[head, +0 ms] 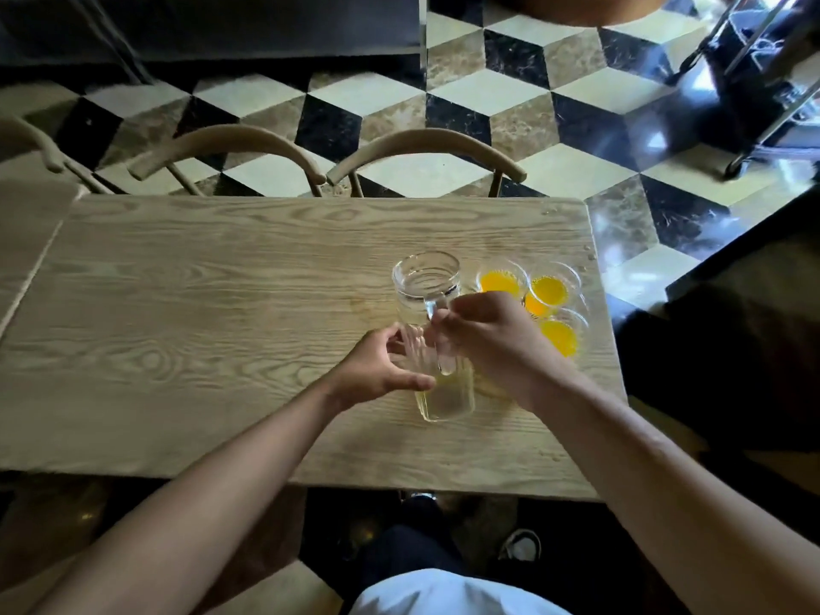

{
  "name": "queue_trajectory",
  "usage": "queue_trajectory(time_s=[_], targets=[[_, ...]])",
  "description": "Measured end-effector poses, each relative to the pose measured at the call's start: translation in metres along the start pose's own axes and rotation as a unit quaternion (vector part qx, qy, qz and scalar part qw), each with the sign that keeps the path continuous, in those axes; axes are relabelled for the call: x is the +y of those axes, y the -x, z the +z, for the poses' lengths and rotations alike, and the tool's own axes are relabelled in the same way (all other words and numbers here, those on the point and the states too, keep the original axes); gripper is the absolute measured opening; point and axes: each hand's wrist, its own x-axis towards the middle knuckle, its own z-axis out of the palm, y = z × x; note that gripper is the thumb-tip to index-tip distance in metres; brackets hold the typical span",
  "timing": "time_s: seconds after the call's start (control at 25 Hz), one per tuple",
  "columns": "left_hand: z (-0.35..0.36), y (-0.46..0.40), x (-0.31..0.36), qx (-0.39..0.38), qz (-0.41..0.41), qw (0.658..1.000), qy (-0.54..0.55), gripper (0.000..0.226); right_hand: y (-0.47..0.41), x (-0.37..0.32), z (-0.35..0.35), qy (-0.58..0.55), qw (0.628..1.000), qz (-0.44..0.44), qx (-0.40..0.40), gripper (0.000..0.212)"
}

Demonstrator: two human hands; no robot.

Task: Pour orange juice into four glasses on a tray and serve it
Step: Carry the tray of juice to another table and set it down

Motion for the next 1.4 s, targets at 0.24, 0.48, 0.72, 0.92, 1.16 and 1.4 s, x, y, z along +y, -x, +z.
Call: queue_trajectory(time_s=[0.24,0.48,0.72,0.92,1.16,1.4], targets=[[-0.057,-0.055,0.007,-0.027,0.051,0.995,-0.078,0.073,-0.031,0.0,0.031,-0.002,0.999,0.002,0.052,0.027],[-0.082,-0.093,0.007,-0.044,0.116,0.982,-0.143,0.086,-0.041,0.014,0.056,-0.047,0.995,-0.007,0.083,0.011],[-0.087,-0.108,-0.005,-0.026,0.155,0.97,-0.184,0.089,-0.038,0.022,0.068,-0.082,0.992,0.021,0.094,0.017],[-0.091,-0.113,-0.007,-0.044,0.176,0.963,-0.2,0.088,-0.036,0.022,0.074,-0.104,0.989,0.028,0.099,0.026],[-0.09,-0.109,-0.012,-0.046,0.187,0.96,-0.204,0.089,-0.034,0.023,0.079,-0.134,0.985,0.039,0.105,0.03],[-0.09,-0.113,-0.016,-0.044,0.168,0.963,-0.207,0.087,-0.036,0.02,0.079,-0.151,0.981,0.046,0.109,0.033]])
